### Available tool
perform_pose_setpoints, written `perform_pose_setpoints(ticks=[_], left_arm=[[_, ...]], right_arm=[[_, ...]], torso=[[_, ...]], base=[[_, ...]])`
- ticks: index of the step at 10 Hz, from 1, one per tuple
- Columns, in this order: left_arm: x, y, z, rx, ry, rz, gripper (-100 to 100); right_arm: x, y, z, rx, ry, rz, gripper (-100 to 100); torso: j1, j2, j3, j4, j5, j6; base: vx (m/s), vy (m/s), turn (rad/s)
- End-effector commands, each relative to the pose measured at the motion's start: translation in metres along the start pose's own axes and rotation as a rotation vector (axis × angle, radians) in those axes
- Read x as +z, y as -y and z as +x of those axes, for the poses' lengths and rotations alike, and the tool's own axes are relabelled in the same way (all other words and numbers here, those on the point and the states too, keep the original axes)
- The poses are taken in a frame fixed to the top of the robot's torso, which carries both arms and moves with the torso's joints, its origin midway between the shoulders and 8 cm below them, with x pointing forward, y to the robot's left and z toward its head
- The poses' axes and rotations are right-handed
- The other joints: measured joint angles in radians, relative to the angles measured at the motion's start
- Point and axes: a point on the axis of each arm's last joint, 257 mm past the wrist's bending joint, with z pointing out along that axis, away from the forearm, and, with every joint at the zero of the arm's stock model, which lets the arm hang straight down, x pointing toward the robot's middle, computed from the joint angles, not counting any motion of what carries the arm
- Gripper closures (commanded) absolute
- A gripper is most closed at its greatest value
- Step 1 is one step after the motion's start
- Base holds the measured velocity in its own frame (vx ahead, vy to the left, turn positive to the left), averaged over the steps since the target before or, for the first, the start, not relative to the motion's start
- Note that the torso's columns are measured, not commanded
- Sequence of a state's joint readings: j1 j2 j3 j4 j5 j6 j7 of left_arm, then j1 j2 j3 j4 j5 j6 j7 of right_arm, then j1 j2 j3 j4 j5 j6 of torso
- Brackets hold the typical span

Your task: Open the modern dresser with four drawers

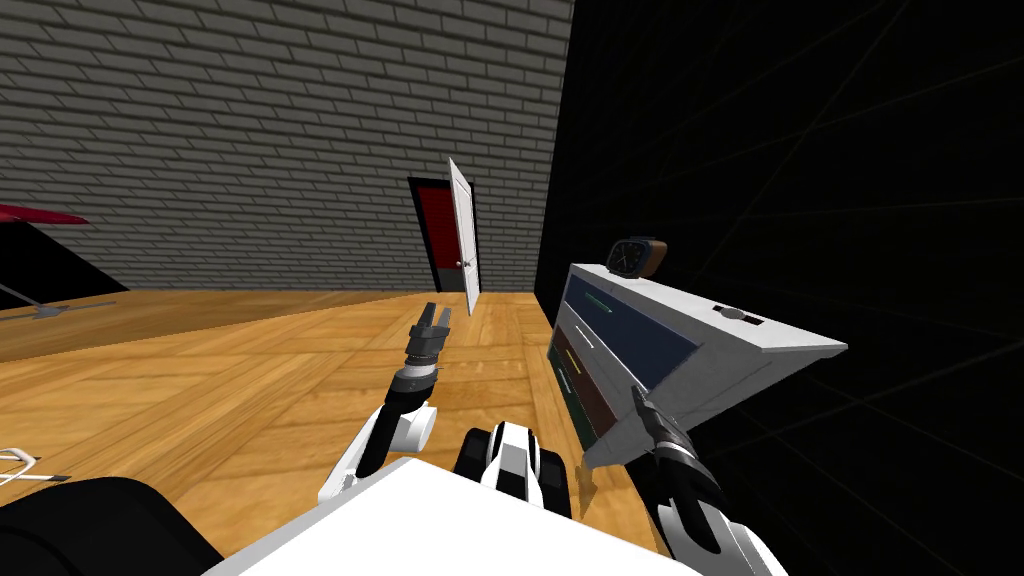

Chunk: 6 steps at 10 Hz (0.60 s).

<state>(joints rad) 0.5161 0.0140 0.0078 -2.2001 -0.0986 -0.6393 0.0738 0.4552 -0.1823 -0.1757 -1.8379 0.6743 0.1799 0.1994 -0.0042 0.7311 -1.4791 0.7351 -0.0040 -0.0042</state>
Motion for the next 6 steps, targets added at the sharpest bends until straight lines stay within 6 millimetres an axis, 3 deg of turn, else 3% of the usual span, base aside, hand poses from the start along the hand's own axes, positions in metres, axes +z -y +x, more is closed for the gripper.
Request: perform_pose_setpoints(ticks=[1, 2, 3, 4, 5, 6], left_arm=[[0.0, 0.0, 0.0, 0.0, 0.0, 0.0, 0], [0.0, 0.0, 0.0, 0.0, 0.0, 0.0, 0], [0.0, 0.0, 0.0, 0.0, 0.0, 0.0, 0], [0.0, 0.0, 0.0, 0.0, 0.0, 0.0, 0], [0.0, 0.0, 0.0, 0.0, 0.0, 0.0, 0], [0.0, 0.0, 0.0, 0.0, 0.0, 0.0, 0]], right_arm=[[0.0, 0.03, 0.011, -0.075, -0.024, 0.09, -100], [-0.001, 0.055, 0.019, -0.123, -0.042, 0.16, -100], [-0.001, 0.056, 0.019, -0.136, -0.041, 0.164, -100], [-0.003, 0.08, 0.027, -0.183, -0.061, 0.234, -100], [-0.003, 0.081, 0.026, -0.195, -0.058, 0.235, -100], [-0.007, 0.104, 0.032, -0.238, -0.077, 0.303, -100]], torso=[[0.003, 0.003, 0.001, 0.001, 0.002, 0.002], [0.003, 0.005, 0.003, 0.002, 0.003, 0.003], [0.002, 0.005, 0.003, 0.002, 0.002, 0.003], [0.002, 0.006, 0.003, 0.003, 0.003, 0.004], [0.002, 0.006, 0.002, 0.003, 0.003, 0.004], [0.003, 0.007, 0.003, 0.003, 0.004, 0.004]], base=[[0.037, 0.093, 0.026], [0.037, 0.103, 0.046], [0.042, 0.088, 0.029], [0.063, 0.072, 0.055], [0.055, 0.063, 0.04], [0.075, 0.104, 0.062]])
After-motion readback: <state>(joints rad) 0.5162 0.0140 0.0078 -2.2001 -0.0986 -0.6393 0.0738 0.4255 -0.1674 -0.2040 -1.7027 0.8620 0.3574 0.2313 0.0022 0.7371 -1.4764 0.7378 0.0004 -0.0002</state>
